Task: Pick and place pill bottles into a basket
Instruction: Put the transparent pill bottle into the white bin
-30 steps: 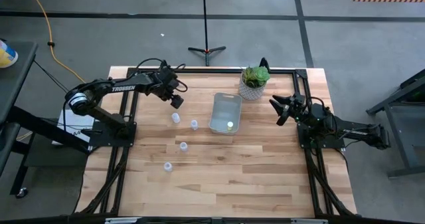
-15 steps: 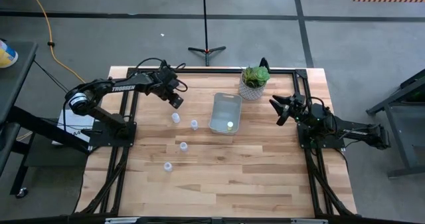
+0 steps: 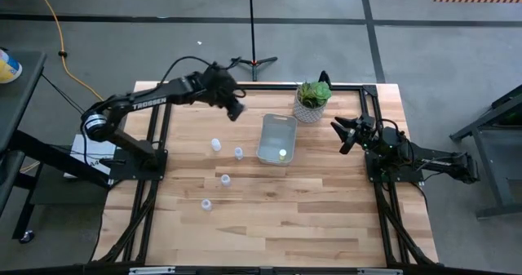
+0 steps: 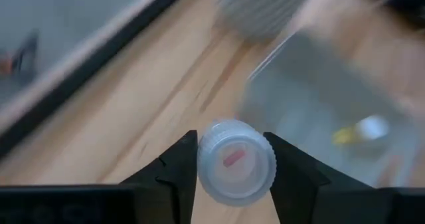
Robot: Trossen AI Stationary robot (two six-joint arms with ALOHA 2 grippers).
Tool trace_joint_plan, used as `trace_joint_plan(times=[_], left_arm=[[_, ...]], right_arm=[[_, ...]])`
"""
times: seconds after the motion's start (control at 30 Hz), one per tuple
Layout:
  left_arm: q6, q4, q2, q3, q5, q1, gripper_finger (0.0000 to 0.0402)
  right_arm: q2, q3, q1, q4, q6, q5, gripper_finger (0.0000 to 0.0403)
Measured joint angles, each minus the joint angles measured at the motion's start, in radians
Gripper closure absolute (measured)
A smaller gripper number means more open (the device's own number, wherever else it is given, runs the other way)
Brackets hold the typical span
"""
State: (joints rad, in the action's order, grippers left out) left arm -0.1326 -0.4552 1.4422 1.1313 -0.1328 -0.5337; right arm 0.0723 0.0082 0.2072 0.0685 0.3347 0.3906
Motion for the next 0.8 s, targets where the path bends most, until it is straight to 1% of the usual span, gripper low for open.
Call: trace_joint_plan(times=[0.07,0.17,0.33,0.5,0.8], left_arm=[[0.043,0.036,0.000,0.041,0.000,0.057,0.0225],[0.061,0.065,0.021,0.099,0.000,0.136,0.0221],[0.062,0.059,0.113,0.185,0.031,0.214,0.0212],[0.076,0.050,0.245,0.239,0.030,0.236,0.0221],[0.127,0.016,0.404,0.248,0.018,0.234,0.0211]], right_arm=[[0.000,0.000,0.000,0.000,0.000,0.001,0.0254],[0.000,0.000,0.000,0.000,0.000,0.001,0.0254],[0.000,0.000,0.000,0.000,-0.002,0.001,0.0254],[0.000,0.000,0.000,0.000,-0.002,0.000,0.0253],[0.011,0.000,0.000,0.000,-0.003,0.000,0.0253]])
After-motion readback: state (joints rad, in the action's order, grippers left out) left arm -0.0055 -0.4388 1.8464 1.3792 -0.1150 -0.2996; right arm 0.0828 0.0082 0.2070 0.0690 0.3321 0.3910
